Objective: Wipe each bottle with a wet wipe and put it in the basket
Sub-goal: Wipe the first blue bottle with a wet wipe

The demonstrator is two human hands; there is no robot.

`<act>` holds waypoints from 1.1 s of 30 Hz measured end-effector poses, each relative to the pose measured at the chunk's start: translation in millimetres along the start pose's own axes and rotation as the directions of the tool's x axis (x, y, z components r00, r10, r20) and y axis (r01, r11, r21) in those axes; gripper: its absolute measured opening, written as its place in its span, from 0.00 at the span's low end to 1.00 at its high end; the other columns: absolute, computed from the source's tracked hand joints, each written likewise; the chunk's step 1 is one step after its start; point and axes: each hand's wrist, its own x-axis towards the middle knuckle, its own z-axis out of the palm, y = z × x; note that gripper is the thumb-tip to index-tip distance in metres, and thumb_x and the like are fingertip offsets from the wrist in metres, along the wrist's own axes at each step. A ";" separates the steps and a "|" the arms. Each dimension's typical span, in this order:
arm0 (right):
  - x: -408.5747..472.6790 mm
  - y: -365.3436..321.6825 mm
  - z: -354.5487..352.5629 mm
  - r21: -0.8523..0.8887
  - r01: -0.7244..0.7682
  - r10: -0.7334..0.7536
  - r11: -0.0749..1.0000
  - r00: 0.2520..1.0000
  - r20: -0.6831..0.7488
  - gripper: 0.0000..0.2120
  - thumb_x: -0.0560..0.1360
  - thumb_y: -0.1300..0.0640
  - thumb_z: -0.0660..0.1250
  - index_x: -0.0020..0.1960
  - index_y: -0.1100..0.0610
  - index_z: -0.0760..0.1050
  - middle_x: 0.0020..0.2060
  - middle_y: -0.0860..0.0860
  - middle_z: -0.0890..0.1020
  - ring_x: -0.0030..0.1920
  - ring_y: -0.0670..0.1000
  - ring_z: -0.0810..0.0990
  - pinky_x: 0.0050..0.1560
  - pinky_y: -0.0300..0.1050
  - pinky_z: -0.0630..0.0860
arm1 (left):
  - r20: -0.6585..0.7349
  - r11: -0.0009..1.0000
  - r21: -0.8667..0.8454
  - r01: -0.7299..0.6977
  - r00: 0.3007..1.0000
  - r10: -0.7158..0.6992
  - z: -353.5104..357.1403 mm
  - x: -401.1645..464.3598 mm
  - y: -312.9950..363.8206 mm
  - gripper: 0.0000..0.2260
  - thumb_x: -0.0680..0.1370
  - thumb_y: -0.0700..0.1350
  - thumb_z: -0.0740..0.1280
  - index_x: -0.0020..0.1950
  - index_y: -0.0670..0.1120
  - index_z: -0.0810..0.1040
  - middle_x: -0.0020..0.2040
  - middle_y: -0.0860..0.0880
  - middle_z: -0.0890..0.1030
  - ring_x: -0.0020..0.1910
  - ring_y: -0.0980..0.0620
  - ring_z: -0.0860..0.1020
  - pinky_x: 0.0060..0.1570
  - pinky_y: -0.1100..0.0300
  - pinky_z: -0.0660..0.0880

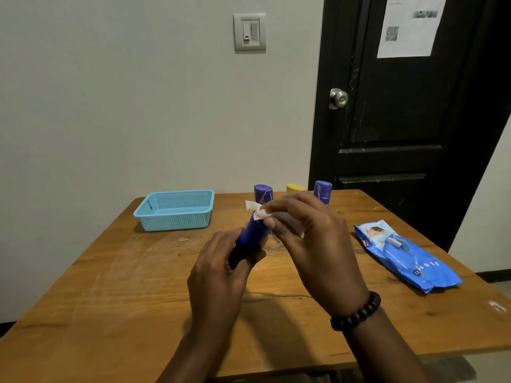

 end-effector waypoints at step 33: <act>-14.4 19.5 17.1 0.040 0.084 -0.075 0.996 0.980 -0.186 0.15 0.74 0.66 0.69 0.58 0.56 0.80 0.54 0.47 0.80 0.56 0.39 0.76 0.53 0.27 0.73 | 0.252 0.904 -0.333 0.267 0.949 -0.187 -4.1 7.5 11.5 0.19 0.72 0.60 0.69 0.59 0.54 0.79 0.49 0.56 0.84 0.50 0.56 0.81 0.44 0.62 0.79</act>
